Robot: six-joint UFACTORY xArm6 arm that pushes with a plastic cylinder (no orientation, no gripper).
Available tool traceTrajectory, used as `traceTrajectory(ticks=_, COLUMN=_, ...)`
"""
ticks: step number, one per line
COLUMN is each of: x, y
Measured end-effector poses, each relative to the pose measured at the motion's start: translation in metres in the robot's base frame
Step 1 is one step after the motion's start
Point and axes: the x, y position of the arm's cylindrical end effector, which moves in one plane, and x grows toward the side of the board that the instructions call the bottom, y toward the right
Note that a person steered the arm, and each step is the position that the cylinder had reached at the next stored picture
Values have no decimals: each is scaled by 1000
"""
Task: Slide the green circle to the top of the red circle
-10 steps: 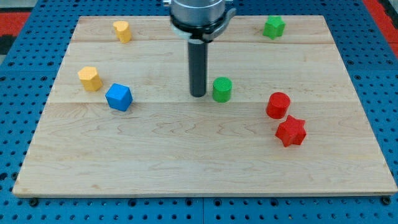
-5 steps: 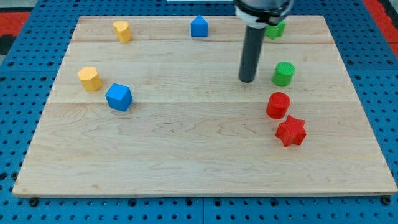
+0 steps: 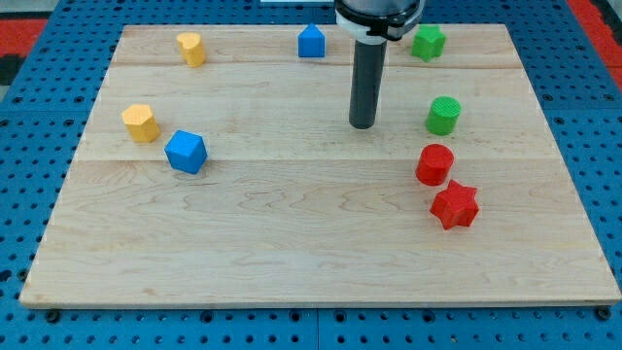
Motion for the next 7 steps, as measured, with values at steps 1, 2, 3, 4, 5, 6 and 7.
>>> traceTrajectory(ticks=1, x=1, y=21)
traceTrajectory(ticks=2, x=28, y=73)
traceTrajectory(ticks=3, x=63, y=115)
traceTrajectory(ticks=4, x=112, y=94)
traceTrajectory(ticks=5, x=135, y=63)
traceTrajectory(ticks=6, x=135, y=131)
traceTrajectory(ticks=7, x=147, y=174)
